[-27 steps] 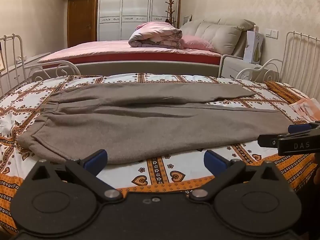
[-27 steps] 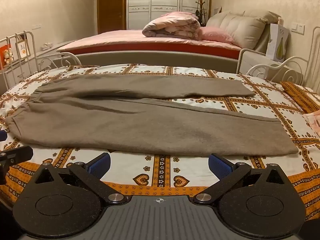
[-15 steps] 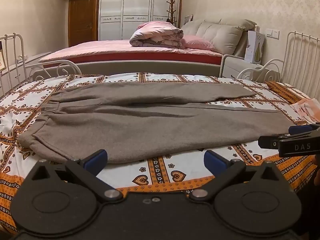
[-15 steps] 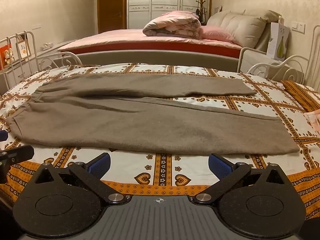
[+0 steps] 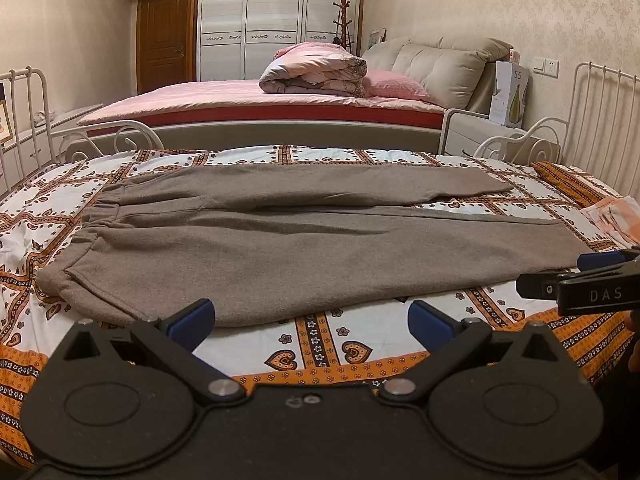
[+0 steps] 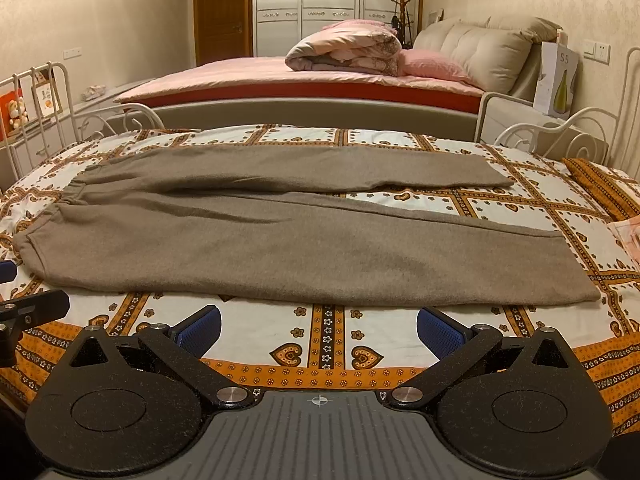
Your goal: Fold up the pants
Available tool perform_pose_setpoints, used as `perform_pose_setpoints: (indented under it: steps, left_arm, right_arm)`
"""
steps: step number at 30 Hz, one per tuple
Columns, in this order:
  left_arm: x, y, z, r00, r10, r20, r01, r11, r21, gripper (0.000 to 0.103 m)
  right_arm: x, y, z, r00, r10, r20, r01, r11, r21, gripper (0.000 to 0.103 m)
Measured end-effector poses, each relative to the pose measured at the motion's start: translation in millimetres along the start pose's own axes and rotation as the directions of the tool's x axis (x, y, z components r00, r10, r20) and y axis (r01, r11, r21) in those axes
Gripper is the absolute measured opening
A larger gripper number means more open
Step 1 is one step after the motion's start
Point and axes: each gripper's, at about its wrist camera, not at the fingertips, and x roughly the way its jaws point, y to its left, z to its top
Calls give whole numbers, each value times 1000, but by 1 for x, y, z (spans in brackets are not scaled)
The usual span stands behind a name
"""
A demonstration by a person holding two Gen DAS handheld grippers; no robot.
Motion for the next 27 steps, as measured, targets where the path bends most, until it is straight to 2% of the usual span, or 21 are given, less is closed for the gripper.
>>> perform_pose_setpoints:
  steps: [27]
  left_arm:
    - [-1, -2, -2, 1000, 2, -1, -2, 1000, 3, 97]
  right_arm:
    - [1, 0, -1, 1000, 2, -14, -2, 1000, -3, 103]
